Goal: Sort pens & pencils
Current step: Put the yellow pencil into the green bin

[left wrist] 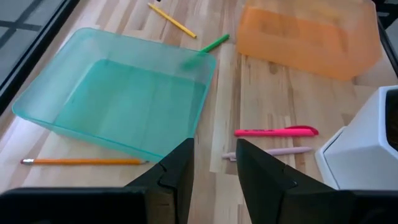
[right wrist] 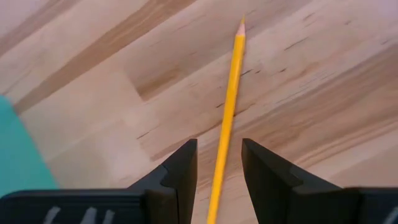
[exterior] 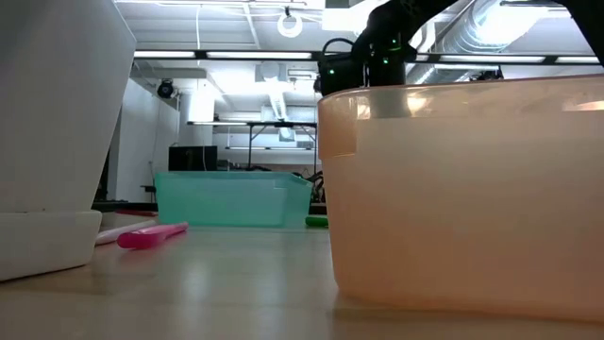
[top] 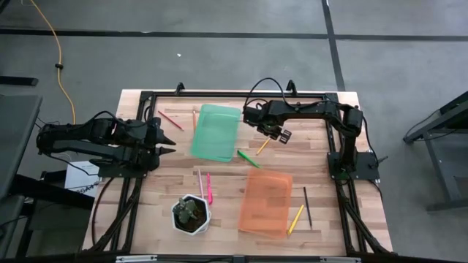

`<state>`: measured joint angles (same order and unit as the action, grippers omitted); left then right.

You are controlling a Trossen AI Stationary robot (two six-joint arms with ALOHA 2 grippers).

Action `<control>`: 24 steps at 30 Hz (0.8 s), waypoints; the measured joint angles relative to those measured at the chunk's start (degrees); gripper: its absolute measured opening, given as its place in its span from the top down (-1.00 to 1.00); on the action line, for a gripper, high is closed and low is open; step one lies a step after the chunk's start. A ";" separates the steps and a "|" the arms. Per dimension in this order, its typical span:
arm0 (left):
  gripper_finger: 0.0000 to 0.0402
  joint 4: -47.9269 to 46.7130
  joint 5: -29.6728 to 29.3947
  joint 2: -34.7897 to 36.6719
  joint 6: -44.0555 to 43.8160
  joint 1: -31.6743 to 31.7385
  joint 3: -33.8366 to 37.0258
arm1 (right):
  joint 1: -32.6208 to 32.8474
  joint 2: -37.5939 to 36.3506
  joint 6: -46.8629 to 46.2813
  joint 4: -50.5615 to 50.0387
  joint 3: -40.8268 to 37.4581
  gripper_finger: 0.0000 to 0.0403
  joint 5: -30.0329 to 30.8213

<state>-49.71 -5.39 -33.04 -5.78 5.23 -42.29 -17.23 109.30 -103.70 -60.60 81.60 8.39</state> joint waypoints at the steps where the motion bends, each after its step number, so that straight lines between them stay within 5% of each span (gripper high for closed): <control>1: 0.46 0.00 0.00 0.00 0.00 0.00 -0.01 | 0.00 0.00 -1.01 -0.03 0.00 0.42 0.28; 24: 0.46 -3.04 0.02 0.00 1.01 0.00 0.01 | -0.15 3.02 -1.86 -0.46 0.00 0.42 0.59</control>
<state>-52.75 -5.37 -33.04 -4.77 5.23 -42.29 -17.39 112.31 -105.56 -61.06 81.60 8.99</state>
